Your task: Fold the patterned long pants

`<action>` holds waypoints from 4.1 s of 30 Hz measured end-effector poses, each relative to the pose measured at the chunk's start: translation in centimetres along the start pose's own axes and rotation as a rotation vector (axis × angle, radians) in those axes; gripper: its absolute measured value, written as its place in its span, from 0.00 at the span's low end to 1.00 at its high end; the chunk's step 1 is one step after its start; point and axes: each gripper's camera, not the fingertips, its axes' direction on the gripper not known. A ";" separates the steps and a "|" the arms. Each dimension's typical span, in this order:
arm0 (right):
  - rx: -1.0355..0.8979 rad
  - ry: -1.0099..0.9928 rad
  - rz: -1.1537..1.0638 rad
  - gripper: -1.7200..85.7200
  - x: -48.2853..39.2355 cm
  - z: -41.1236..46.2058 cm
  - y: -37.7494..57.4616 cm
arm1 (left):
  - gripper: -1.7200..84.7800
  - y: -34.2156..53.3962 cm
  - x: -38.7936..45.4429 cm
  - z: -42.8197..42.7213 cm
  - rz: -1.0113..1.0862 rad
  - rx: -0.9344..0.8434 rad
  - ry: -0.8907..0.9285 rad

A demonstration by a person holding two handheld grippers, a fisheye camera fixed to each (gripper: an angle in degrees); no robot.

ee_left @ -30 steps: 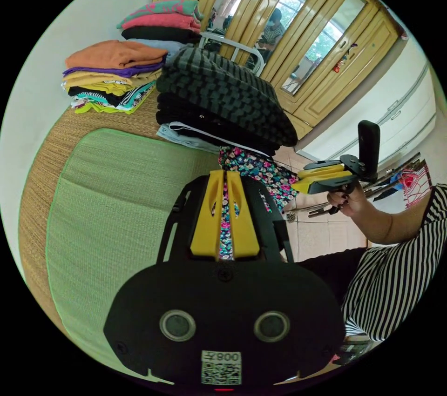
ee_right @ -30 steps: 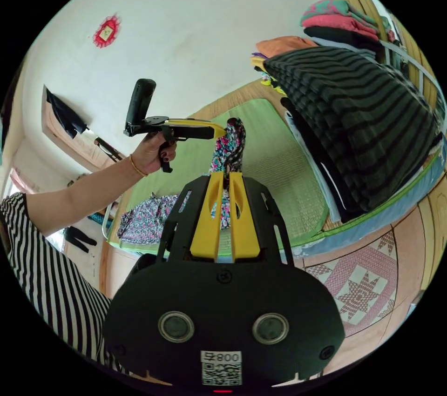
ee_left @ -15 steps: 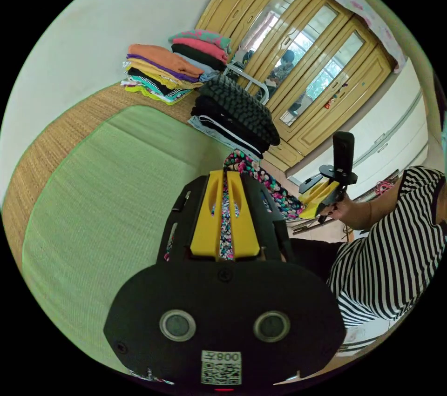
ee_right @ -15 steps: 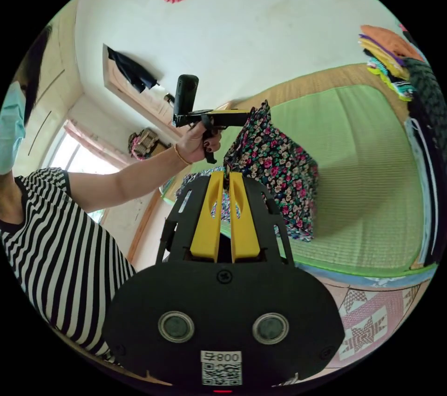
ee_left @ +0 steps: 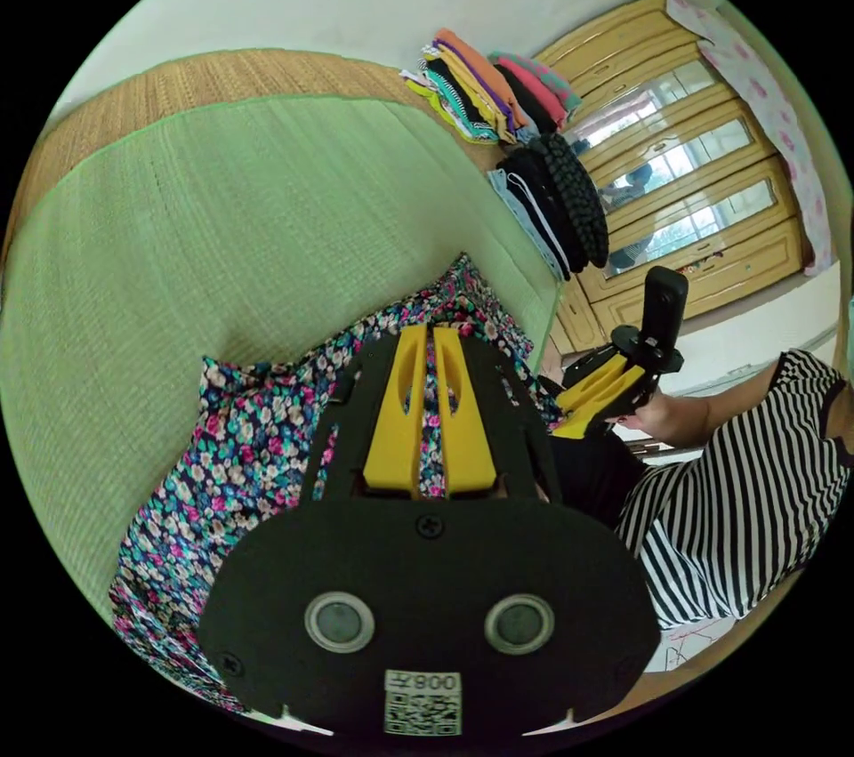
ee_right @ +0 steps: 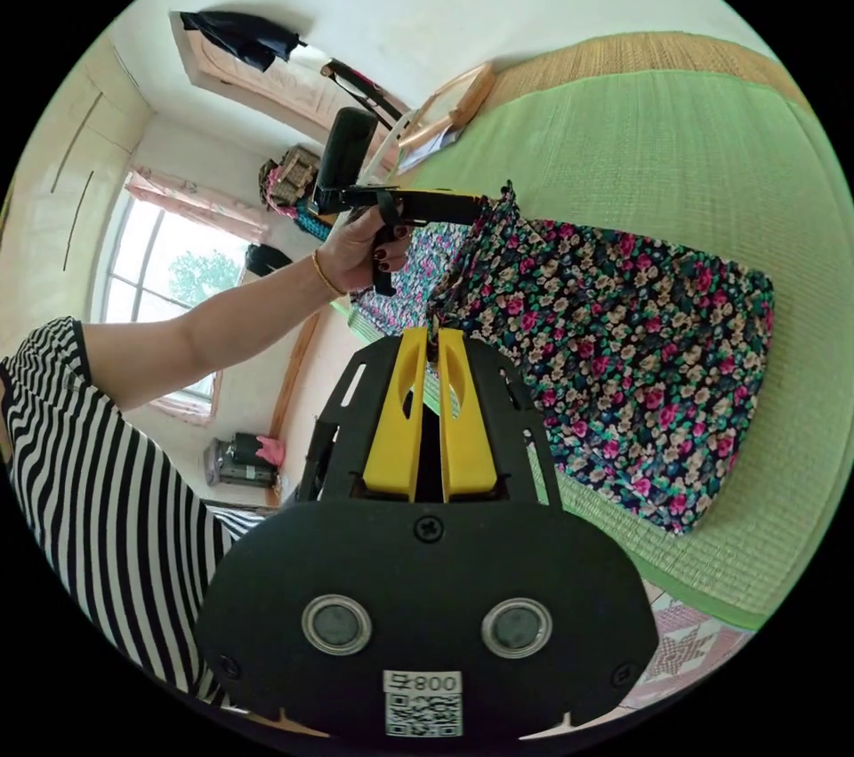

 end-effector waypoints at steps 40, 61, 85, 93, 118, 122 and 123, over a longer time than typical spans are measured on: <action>-0.302 0.120 -0.025 0.05 1.4 18.8 -8.1 | 0.02 12.0 -12.4 -4.3 -0.130 -0.054 -0.126; -0.229 0.086 -0.067 0.03 0.2 15.5 -7.2 | 0.02 11.8 -12.9 -2.8 -0.118 -0.033 -0.242; -0.072 0.402 0.168 0.02 6.5 2.2 0.8 | 0.02 12.5 -10.4 3.3 -0.248 0.028 -0.164; -0.018 0.302 0.345 0.02 12.3 -2.9 4.8 | 0.02 11.6 -9.3 5.6 -0.277 0.015 -0.215; 0.131 -0.207 0.449 0.06 23.9 -14.3 12.0 | 0.08 7.2 6.2 24.8 0.100 -0.180 -0.166; 0.142 -0.216 0.421 0.06 24.3 -15.9 11.8 | 0.05 7.8 6.0 25.5 0.060 -0.162 -0.138; 0.145 -0.204 0.416 0.07 24.3 -16.3 11.7 | 0.05 7.9 6.0 25.5 0.055 -0.159 -0.134</action>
